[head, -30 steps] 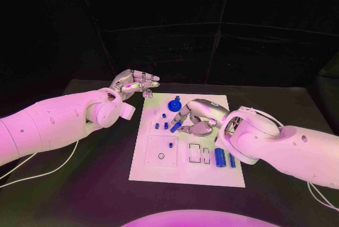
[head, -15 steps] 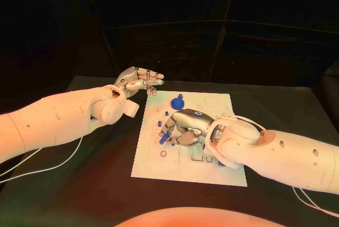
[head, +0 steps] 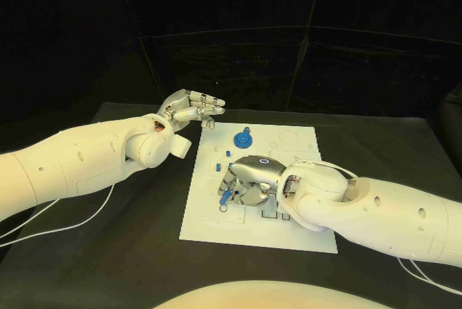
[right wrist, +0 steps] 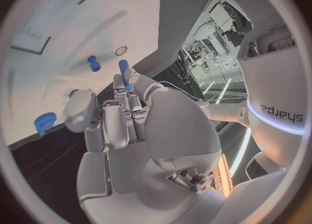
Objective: Assemble the parts on the task board
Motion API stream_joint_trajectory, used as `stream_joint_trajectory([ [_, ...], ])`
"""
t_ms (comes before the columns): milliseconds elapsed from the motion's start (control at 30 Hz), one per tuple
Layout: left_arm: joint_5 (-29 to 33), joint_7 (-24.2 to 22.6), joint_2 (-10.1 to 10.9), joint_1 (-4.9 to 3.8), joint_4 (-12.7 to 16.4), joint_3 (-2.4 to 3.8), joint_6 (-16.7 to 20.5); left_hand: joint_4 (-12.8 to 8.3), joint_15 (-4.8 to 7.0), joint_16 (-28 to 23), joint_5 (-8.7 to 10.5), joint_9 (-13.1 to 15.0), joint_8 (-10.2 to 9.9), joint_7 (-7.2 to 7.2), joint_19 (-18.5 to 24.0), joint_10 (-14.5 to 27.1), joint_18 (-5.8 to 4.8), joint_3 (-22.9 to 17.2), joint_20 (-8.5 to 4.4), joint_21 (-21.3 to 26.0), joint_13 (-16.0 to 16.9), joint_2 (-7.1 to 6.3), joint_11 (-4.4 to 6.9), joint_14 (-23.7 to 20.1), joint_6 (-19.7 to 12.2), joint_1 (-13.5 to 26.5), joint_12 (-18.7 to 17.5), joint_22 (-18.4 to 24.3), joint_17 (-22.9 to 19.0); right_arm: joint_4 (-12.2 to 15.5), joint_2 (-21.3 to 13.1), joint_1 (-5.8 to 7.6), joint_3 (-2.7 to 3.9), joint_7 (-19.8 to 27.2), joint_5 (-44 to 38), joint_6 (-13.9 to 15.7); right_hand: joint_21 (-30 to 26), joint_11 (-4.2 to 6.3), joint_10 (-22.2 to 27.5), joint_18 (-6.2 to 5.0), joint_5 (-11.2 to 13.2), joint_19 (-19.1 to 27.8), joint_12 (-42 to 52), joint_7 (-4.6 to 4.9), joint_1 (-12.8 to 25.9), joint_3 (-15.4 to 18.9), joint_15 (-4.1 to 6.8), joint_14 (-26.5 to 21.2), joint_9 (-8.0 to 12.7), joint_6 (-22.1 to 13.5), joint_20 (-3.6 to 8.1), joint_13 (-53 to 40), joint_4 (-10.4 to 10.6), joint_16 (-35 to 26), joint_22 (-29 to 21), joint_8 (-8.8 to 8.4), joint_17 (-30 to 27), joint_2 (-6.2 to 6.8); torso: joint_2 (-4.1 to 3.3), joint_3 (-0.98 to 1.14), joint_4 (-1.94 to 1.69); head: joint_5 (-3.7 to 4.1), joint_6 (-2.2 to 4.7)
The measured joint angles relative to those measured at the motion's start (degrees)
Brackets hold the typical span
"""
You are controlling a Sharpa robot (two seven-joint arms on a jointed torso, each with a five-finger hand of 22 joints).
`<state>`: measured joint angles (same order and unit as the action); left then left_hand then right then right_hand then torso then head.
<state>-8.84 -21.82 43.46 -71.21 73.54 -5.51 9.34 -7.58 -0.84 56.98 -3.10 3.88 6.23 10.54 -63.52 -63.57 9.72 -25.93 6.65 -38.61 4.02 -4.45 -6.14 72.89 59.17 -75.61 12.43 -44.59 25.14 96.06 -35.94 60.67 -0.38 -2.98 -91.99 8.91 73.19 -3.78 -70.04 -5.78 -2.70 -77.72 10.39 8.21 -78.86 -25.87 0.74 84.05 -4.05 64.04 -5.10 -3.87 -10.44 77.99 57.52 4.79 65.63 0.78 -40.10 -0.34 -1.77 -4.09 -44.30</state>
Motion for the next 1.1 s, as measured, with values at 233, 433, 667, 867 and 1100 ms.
stream_joint_trajectory([
  [233, 0.0, 0.0, 0.0, 0.00, 0.0, 0.00, 0.0, 0.0, 0.00, 0.0, 0.00, 0.0, 0.0, 0.00, 0.0, 0.0, 0.00, 0.0, 0.00, 0.0, 0.0, 0.00, 0.00, 0.0, 0.0, 0.0, 0.0, 0.0, 0.0, -0.2, 0.3, -0.08, -0.14, -0.3, -1.5, -1.4, 0.0, 0.00, 0.0, 0.00, 0.0, 0.0, 0.0, 0.00, 0.0, -0.2, 0.00, 0.0, 0.0, 0.0, 0.00, 0.0, 0.2, 0.0, 0.0, 0.00, -0.1, 0.00, 0.00, -0.02, -0.01, -0.04, -0.05],
  [433, 0.0, 0.0, -0.1, 0.00, -0.1, 0.00, -0.1, 0.0, 0.00, 0.0, 0.00, 0.0, 0.0, 0.00, 0.0, 0.0, 0.00, 0.0, 0.00, 0.0, 0.0, 0.00, 0.00, 0.0, 0.0, 0.0, 0.0, 0.0, -0.1, -0.4, 0.5, -0.19, -0.33, -0.4, -2.2, -2.1, 0.0, -0.01, 0.0, 0.00, 0.0, 0.0, 0.0, -0.03, 0.0, -0.2, 0.00, 0.0, 0.0, 0.0, 0.00, 0.0, 0.2, 0.0, 0.0, 0.19, -0.1, 0.00, -0.01, -0.03, -0.04, -0.14, -0.15],
  [667, 0.0, 0.0, -0.1, 0.00, -0.1, 0.00, -0.1, 0.0, 0.00, 0.0, 0.00, 0.0, 0.0, 0.00, 0.0, 0.0, 0.00, 0.0, 0.00, 0.0, 0.0, 0.00, 0.00, 0.0, 0.0, 0.0, 0.0, 0.0, -0.1, -0.4, 0.6, -0.23, -1.22, -0.6, -2.7, -2.6, 0.0, -0.01, 0.0, 0.00, 0.0, 0.0, -0.1, 0.08, 0.0, -0.2, 0.00, 0.0, 0.0, 0.1, 0.00, 0.0, 0.2, 0.0, 0.0, 0.18, -0.1, 0.00, -0.01, -0.03, -0.05, -0.27, -0.30],
  [867, 0.0, 0.1, -0.1, 0.00, -0.2, -0.01, -0.1, 0.0, 0.00, 0.0, 0.00, 0.0, 0.0, 0.00, 0.0, 0.0, 0.00, 0.0, 0.00, 0.0, 0.0, 0.00, 0.00, 0.0, 0.0, 0.0, 0.0, 0.0, 0.0, -0.5, 0.9, -0.22, -1.48, -1.1, -3.3, -2.7, 0.0, -0.01, 0.0, 0.00, 0.0, 0.0, -0.3, 0.11, 0.3, -0.1, 0.00, 0.0, 0.0, 0.1, 0.00, -0.1, 0.3, 0.0, -0.1, 0.13, -0.3, 0.28, -0.01, -0.03, -0.05, -0.29, -0.34],
  [1100, 0.0, 0.1, -0.2, 0.00, -0.2, -0.01, -0.2, 0.0, 0.00, 0.0, 0.00, 0.0, 0.0, 0.00, 0.0, 0.0, 0.00, 0.0, 0.00, 0.0, 0.0, 0.00, 0.00, 0.0, 0.0, 0.0, 0.0, 0.0, 0.0, -0.9, 1.7, -0.15, -1.82, -2.0, -4.2, -2.1, 0.0, -0.78, 0.8, 0.00, -0.1, 0.0, -1.8, 0.71, 2.5, 0.9, 0.00, 0.0, 0.2, -1.2, 0.00, 0.1, 1.3, 0.0, -0.4, -0.59, -0.8, 1.46, -0.01, -0.03, -0.05, -0.33, -0.38],
])
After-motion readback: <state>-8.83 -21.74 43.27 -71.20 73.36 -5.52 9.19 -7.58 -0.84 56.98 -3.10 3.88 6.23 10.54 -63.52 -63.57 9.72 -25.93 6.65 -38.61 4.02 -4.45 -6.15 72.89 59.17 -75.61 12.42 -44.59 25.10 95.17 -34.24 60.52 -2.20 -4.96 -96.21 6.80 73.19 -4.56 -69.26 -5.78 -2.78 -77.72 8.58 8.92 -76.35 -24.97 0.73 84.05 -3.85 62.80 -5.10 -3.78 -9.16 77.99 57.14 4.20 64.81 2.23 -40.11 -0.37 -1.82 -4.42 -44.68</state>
